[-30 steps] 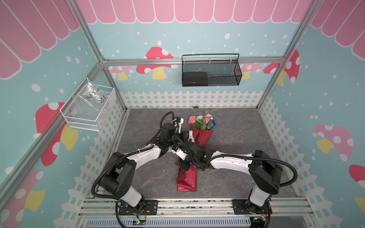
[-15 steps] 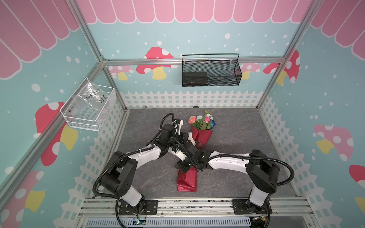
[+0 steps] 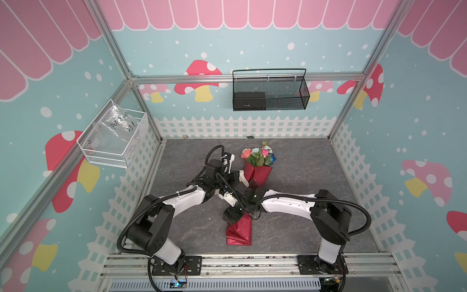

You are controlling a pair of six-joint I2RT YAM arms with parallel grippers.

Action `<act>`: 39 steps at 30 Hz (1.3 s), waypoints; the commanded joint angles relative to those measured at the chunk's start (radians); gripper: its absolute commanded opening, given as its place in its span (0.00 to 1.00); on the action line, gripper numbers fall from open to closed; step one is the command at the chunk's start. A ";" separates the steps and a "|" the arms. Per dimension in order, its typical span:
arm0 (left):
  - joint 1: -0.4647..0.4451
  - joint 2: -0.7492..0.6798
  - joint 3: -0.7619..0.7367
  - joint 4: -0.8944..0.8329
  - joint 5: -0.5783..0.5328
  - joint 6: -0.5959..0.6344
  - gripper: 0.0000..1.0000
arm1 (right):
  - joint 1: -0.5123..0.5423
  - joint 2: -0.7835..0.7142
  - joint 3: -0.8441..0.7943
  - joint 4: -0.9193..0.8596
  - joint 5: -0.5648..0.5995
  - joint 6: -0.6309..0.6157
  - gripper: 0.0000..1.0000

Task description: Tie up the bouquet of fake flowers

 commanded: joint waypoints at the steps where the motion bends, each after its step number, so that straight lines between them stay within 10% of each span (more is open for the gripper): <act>1: -0.065 -0.037 -0.011 -0.020 0.024 0.008 0.03 | -0.006 0.036 0.059 0.021 -0.079 0.009 0.94; 24: -0.016 -0.046 0.020 -0.045 -0.090 0.016 0.02 | -0.006 -0.177 -0.157 -0.114 -0.005 -0.165 0.79; 33: -0.016 -0.005 0.006 0.006 -0.051 -0.031 0.02 | -0.007 -0.308 -0.260 0.196 -0.093 -0.235 0.88; 39: -0.005 0.020 0.037 -0.036 -0.051 -0.052 0.02 | 0.002 -0.330 -0.332 0.451 -0.080 -0.230 0.77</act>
